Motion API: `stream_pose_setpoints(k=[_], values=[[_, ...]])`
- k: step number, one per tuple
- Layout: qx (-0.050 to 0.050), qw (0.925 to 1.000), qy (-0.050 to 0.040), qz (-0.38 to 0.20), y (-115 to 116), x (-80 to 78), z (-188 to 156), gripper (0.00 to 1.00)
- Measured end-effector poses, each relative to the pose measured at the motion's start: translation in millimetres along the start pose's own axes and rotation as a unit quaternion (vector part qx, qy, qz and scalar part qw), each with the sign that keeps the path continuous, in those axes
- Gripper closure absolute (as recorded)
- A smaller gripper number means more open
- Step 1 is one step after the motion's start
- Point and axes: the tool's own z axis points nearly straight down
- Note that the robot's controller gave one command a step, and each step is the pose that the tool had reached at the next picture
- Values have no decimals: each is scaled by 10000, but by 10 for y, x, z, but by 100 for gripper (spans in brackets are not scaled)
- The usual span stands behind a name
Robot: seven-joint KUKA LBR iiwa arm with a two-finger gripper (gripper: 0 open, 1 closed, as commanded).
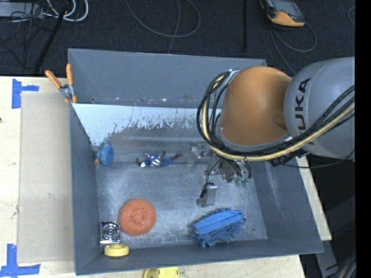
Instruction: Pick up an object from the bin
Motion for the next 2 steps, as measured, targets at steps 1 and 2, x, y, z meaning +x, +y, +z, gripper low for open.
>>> stream_pose_setpoints(k=[1, 2], values=[[-12, 9986, 28, -533, -258, -27, 395, 0], [-2, 9964, 32, -845, -630, 175, 628, 0]])
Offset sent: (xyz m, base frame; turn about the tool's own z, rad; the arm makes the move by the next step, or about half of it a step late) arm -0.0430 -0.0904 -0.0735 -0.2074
